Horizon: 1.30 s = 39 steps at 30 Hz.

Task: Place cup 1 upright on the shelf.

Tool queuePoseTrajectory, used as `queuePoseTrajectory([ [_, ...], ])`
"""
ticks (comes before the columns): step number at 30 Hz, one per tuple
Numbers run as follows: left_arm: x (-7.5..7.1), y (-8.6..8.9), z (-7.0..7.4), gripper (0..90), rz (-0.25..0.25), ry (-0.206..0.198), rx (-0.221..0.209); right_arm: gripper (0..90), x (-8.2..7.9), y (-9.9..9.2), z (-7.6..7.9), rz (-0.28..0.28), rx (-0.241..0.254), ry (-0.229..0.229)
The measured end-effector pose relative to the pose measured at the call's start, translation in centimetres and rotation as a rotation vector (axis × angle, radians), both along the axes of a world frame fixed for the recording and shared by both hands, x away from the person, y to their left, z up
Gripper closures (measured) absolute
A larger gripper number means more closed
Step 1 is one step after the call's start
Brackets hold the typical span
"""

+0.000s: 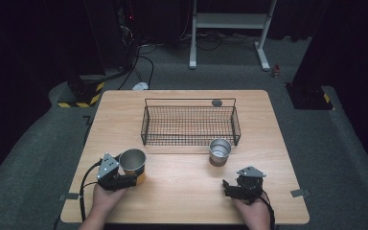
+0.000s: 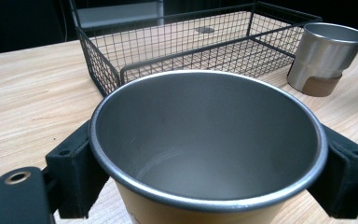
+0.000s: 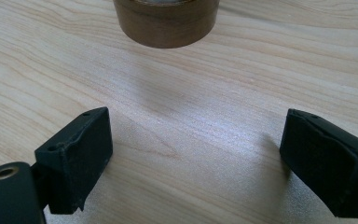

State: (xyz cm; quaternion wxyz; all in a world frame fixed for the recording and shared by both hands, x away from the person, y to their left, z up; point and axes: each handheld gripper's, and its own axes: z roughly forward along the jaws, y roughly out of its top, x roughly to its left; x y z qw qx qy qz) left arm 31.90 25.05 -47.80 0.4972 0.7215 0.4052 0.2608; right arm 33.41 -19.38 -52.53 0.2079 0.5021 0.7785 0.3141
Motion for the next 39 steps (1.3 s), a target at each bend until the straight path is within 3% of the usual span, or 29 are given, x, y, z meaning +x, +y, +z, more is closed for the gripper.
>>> queuePoseTrajectory([
  [11,0.0,0.2,0.2,13.0,-0.002,-0.009,-0.021,9.3,0.0,0.0,0.0,0.000,0.000,0.000],
  [22,0.1,-0.1,1.1,13.0,-0.008,0.000,0.007,9.3,0.0,0.0,0.0,0.000,0.000,0.000],
  [39,1.2,-1.3,3.2,13.0,-0.004,-0.004,-0.045,9.3,-0.1,-0.1,0.0,0.000,-0.003,-0.002],
])
